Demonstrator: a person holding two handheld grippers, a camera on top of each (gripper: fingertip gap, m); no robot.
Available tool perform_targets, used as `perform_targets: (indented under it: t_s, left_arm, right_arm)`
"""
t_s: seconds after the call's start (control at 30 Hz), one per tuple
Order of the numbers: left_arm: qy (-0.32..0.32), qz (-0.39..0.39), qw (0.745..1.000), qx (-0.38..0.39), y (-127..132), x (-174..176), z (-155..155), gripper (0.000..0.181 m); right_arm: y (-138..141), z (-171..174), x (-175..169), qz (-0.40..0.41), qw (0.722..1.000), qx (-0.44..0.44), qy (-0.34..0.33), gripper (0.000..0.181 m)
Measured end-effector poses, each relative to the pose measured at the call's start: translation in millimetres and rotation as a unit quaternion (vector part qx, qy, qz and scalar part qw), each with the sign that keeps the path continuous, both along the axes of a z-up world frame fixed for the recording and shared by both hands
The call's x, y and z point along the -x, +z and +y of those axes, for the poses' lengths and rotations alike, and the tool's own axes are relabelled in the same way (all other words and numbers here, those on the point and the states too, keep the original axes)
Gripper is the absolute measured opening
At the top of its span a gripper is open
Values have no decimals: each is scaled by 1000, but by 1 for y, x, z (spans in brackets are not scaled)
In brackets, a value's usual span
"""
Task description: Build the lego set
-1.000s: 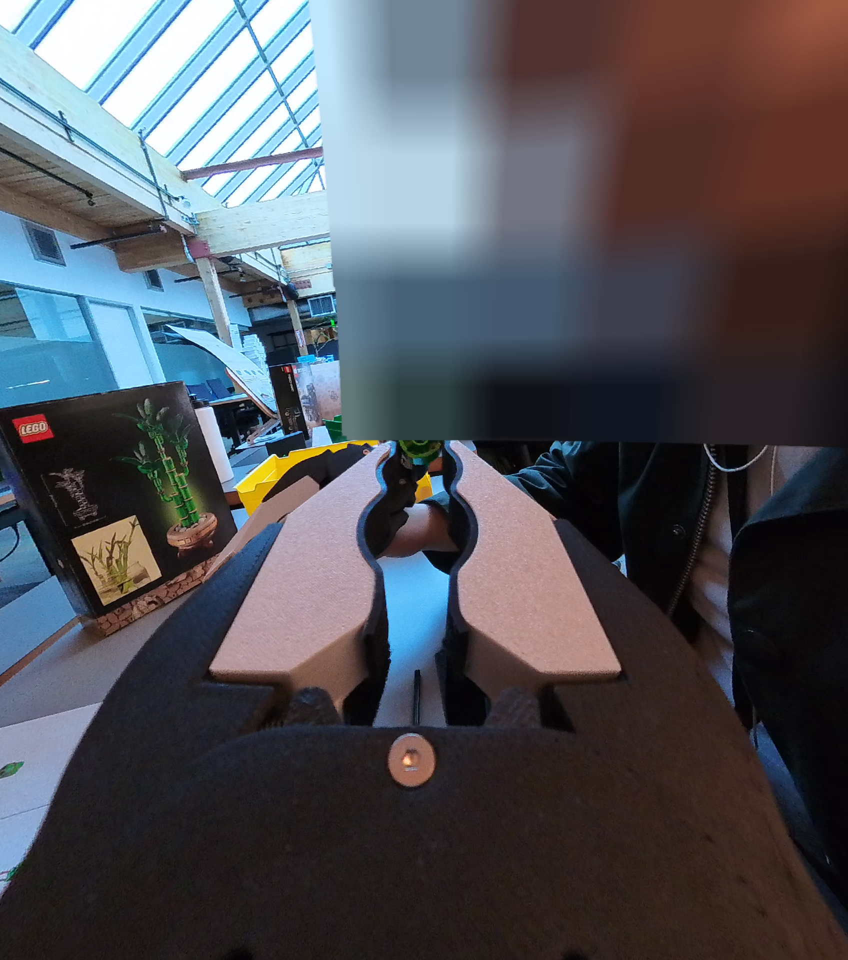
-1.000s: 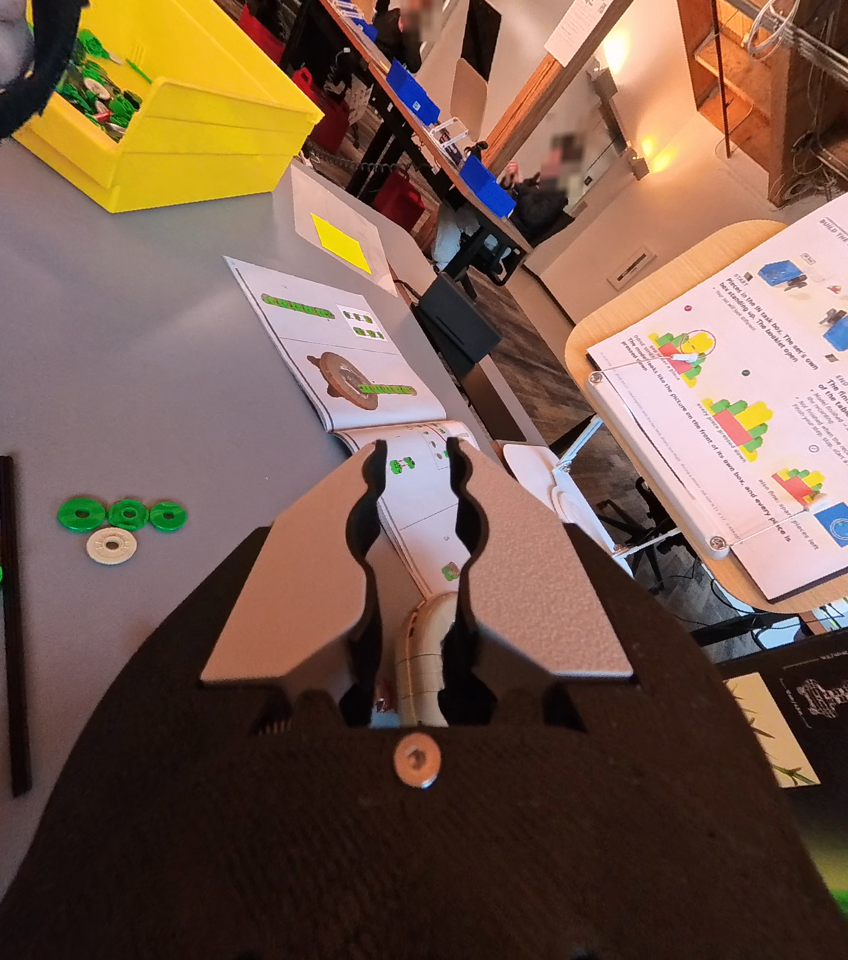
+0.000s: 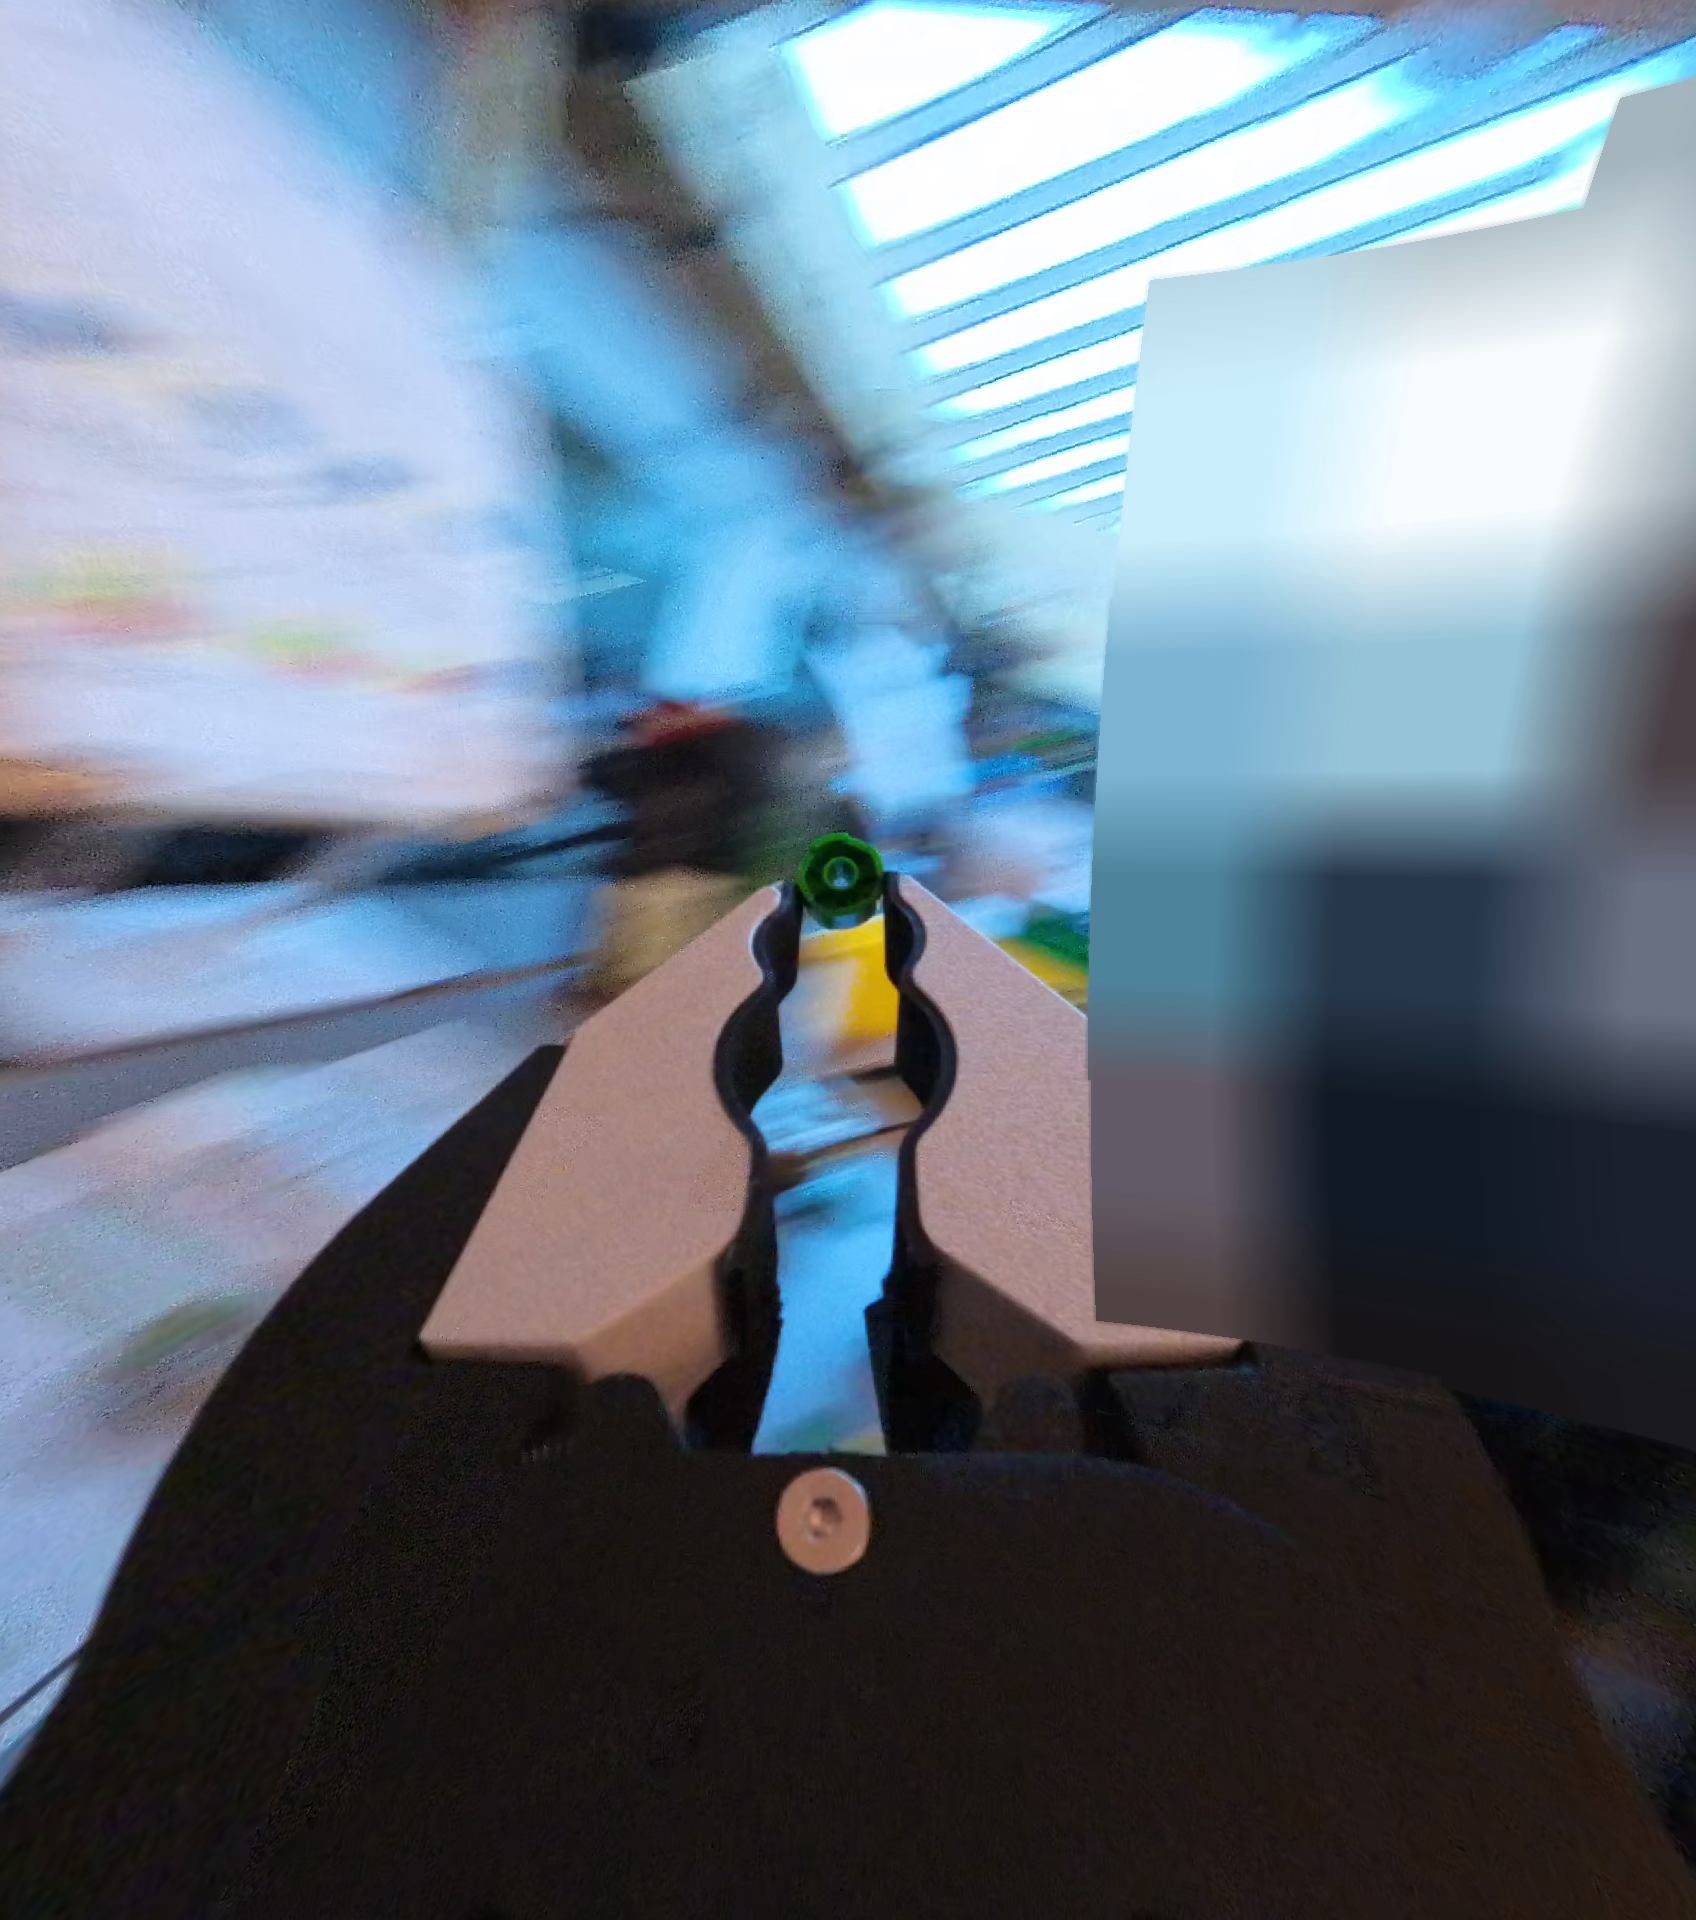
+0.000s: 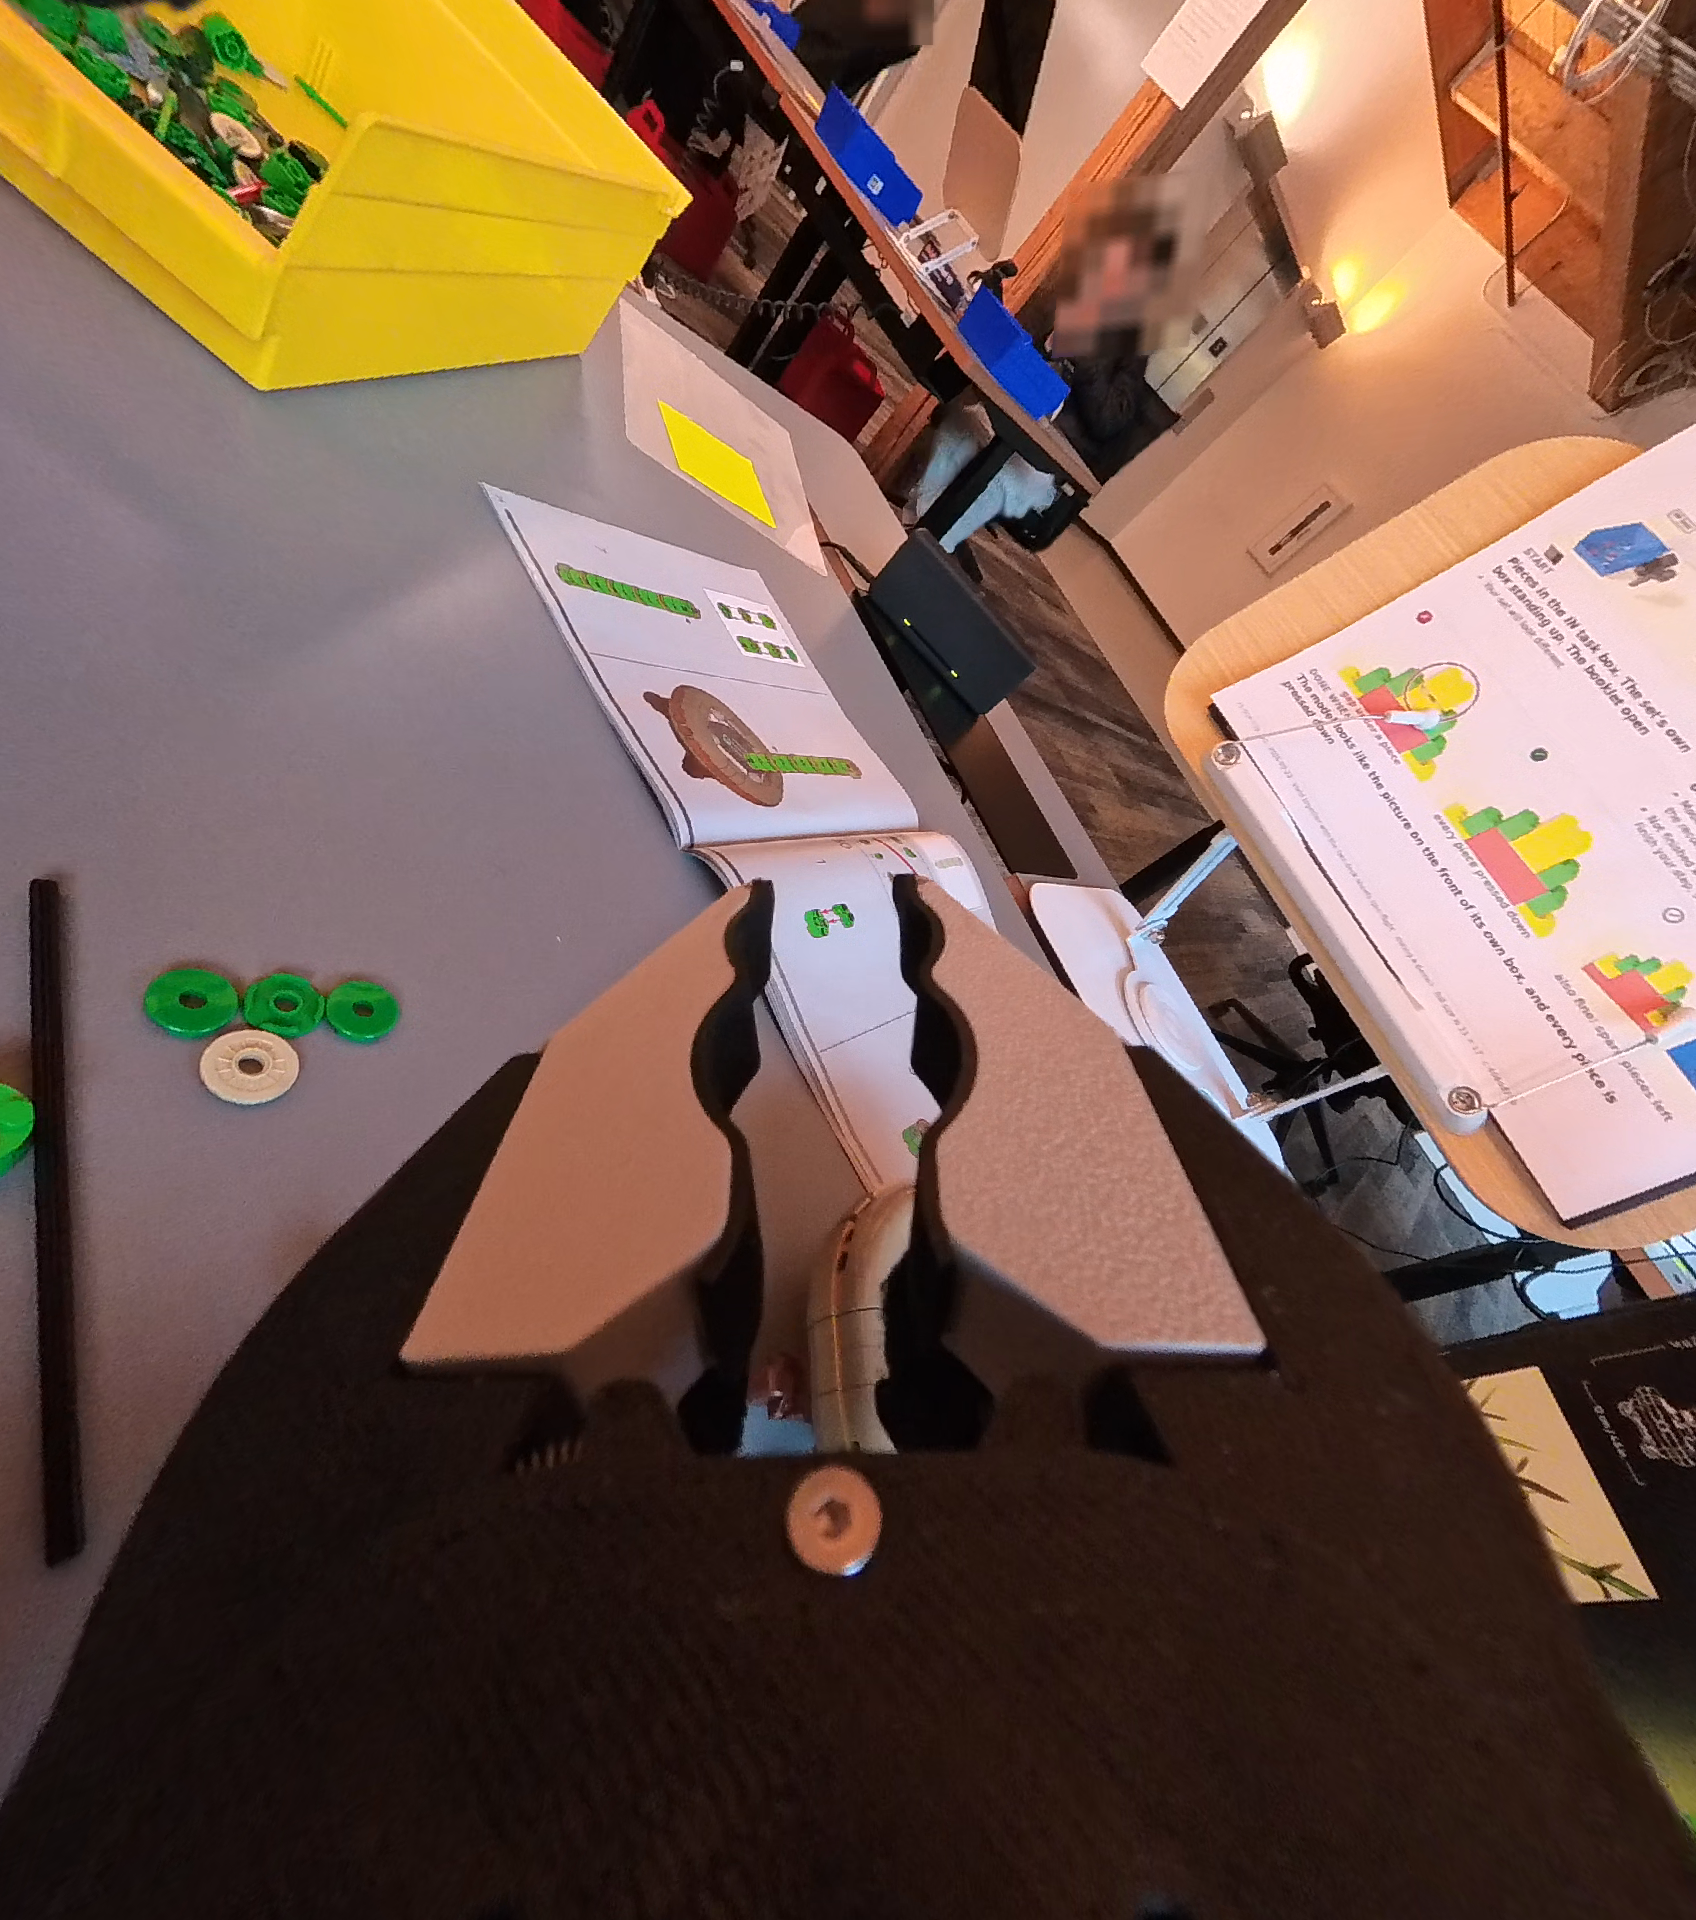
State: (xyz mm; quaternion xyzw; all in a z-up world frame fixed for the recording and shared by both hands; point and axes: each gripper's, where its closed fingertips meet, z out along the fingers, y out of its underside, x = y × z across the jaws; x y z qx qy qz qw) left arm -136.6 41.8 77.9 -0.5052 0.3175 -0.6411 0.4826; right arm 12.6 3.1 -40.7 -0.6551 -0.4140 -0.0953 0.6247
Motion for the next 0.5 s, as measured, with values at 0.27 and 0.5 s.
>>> perform_targets:
  t_s: [0.27, 0.5]
  left_arm:
    - [441, 418, 781, 143, -141, 180, 136, 14]
    - [456, 390, 799, 50, -110, 147, 136, 46]
  right_arm:
    - [-6, 1, 4, -19, 1000, 6, 2, 22]
    - [0, 1, 0, 4, 1000, 4, -1, 23]
